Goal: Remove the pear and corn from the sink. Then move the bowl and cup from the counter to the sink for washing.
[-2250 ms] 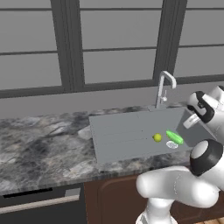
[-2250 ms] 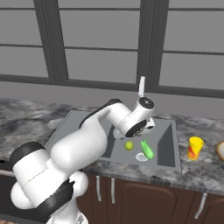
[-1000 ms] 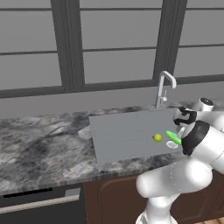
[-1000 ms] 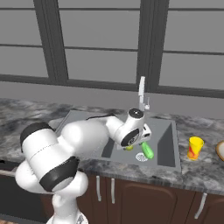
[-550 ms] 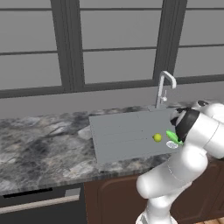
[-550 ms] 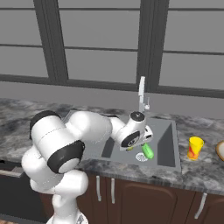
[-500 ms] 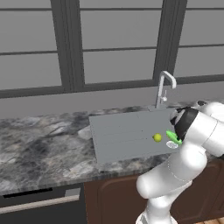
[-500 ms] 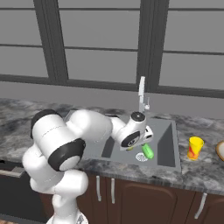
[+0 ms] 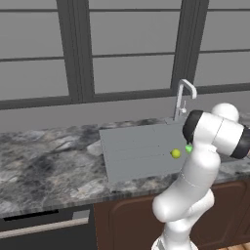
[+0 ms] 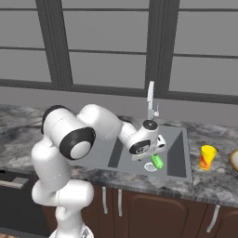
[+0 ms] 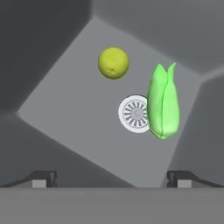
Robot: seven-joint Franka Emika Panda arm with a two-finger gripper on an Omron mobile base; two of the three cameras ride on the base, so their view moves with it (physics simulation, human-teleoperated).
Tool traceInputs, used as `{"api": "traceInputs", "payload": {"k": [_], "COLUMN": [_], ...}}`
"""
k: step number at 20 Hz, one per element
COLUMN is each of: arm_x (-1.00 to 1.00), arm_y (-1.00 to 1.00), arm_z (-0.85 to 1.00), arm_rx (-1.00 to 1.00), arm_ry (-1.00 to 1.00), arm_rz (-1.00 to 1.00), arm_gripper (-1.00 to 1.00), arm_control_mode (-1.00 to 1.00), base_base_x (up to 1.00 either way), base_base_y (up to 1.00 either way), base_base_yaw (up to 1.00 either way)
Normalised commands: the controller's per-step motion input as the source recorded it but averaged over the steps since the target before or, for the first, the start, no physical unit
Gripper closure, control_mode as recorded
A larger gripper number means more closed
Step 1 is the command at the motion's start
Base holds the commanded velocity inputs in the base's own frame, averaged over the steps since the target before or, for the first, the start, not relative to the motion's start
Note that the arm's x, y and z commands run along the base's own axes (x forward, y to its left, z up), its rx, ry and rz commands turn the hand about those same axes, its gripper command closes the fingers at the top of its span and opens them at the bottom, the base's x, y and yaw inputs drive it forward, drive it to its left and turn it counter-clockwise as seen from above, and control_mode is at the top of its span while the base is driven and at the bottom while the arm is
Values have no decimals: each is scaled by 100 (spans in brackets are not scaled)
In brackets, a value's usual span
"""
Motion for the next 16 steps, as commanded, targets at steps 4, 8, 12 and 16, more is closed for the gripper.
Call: {"api": "traceInputs", "payload": {"k": [4, 8, 12, 16], "arm_x": [22, 27, 27, 23], "arm_y": [-13, -9, -10, -6], "arm_z": [-20, -20, -22, -26], "arm_rx": [0, 0, 0, 0], "arm_ry": [9, 6, 5, 6], "arm_rz": [0, 0, 0, 0], "arm_gripper": [-100, -100, -100, -100], "arm_control_mode": [-100, -100, -100, -100], "base_base_x": [0, 0, 0, 0], "base_base_y": [0, 0, 0, 0], "base_base_yaw": [0, 0, 0, 0]}}
